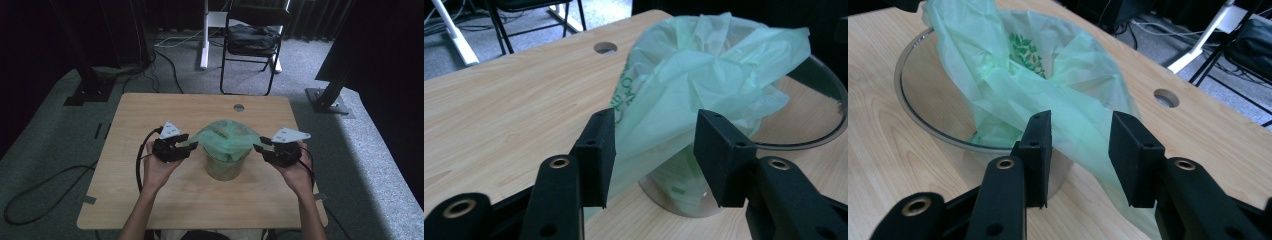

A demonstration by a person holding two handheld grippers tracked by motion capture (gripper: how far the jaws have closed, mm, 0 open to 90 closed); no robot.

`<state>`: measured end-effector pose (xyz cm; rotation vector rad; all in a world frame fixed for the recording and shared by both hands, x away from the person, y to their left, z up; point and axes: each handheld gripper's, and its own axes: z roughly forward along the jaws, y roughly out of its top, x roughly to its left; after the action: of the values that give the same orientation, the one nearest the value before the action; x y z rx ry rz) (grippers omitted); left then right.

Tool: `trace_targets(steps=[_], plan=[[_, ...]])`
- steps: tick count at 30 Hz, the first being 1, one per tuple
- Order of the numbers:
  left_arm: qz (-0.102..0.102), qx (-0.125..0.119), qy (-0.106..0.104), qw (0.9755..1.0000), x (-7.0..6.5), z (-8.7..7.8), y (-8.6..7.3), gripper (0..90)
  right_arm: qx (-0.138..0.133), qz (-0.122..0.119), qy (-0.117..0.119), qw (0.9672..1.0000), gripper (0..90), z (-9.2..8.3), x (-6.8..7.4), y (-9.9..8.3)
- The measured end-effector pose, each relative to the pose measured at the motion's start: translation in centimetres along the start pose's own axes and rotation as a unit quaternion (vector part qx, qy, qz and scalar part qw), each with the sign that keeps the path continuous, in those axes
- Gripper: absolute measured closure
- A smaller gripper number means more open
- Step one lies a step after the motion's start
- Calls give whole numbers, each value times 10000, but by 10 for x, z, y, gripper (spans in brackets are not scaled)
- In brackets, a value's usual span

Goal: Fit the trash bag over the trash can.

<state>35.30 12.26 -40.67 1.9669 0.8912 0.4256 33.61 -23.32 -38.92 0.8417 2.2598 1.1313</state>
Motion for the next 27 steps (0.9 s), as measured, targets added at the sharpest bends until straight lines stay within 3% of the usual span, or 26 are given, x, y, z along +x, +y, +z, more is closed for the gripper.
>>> trace_targets(steps=[3, 4, 13, 17, 19, 21, 24, 27], plan=[[121, 60, 13, 9999, -3, 5, 0, 505, 208, -92, -30, 9997, 609, 11, 1, -1], [256, 121, 128, 9995, -6, 8, 0, 504, 265, -113, -92, 9995, 609, 12, 1, -2], [408, 223, 304, 9985, -9, 16, -2, 502, 321, -78, -82, 9994, 591, 15, -3, -7], [456, 247, 256, 9983, -11, 17, -1, 623, 319, -58, -100, 9994, 653, 18, -5, -7], [544, 266, 205, 9980, -13, 17, -1, 778, 372, -61, -38, 9993, 760, 19, -4, -6], [604, 276, 165, 9977, -15, 17, 0, 802, 389, -73, -23, 9992, 784, 20, -4, -6], [616, 268, 47, 9977, -18, 14, -1, 893, 467, -117, 13, 9988, 900, 19, -2, -6], [603, 228, -37, 9979, -18, 9, -1, 900, 451, -162, -23, 9988, 900, 16, -1, -6]])
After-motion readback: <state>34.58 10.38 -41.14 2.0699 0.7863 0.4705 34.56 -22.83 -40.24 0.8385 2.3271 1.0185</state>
